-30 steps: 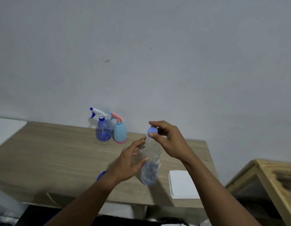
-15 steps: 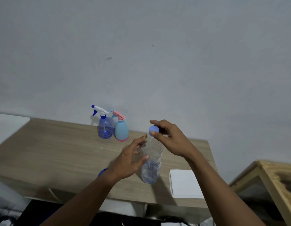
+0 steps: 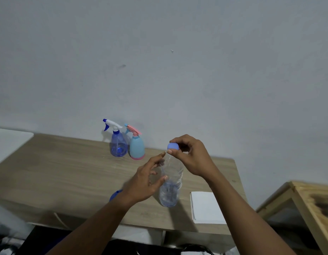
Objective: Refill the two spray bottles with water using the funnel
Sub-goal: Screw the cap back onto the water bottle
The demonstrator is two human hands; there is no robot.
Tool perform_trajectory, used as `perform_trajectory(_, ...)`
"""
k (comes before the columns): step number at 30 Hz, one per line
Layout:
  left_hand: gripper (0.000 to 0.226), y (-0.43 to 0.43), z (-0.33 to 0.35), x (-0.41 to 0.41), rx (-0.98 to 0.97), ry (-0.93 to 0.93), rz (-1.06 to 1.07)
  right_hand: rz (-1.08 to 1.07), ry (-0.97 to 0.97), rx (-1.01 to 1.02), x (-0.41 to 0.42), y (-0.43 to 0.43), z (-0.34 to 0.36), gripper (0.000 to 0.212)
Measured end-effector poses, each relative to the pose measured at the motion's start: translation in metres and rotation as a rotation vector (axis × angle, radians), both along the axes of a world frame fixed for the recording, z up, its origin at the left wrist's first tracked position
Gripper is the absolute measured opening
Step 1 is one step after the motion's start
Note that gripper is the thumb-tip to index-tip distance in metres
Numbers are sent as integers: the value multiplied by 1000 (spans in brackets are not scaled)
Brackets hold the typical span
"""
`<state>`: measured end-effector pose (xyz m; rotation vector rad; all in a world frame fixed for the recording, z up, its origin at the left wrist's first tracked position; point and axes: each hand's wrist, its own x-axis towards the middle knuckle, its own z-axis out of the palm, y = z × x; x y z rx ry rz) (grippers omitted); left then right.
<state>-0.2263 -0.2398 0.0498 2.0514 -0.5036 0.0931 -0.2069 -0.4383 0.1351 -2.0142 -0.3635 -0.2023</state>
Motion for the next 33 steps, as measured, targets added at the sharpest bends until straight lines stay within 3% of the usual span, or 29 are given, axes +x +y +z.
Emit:
perform_trajectory(8, 73, 1, -1, 3, -5, 11, -43, -57, -10, 169, -8, 3, -7, 31)
perform_trajectory(13, 81, 18, -16, -1, 105, -27, -3, -259, -46, 367, -32, -1, -48, 39)
perform_trajectory(15, 81, 37, -35, -3, 122, -32, 124, -283, 39, 319, -42, -2, -79, 61)
perform_trajectory(18, 80, 71, -71, -9, 314, -57, 408, -296, 249, 207, -57, 1, -130, 103)
perform_trajectory(20, 87, 89, -89, -14, 437, 96, 495, -307, 348, 170, -64, 8, -155, 123)
perform_trajectory(22, 94, 102, -103, -18, 493, 271, 525, -297, 394, 194, -68, 16, -170, 116)
perform_trajectory(25, 86, 114, -115, -18, 598, 364, 512, -324, 373, 230, -69, 30, -188, 88)
perform_trajectory(28, 71, 122, -122, -16, 667, 367, 473, -452, 362, 243, -67, 39, -199, 88)
perform_trajectory(33, 67, 137, -139, -13, 567, 364, 425, -587, 352, 228, -52, 57, -206, 86)
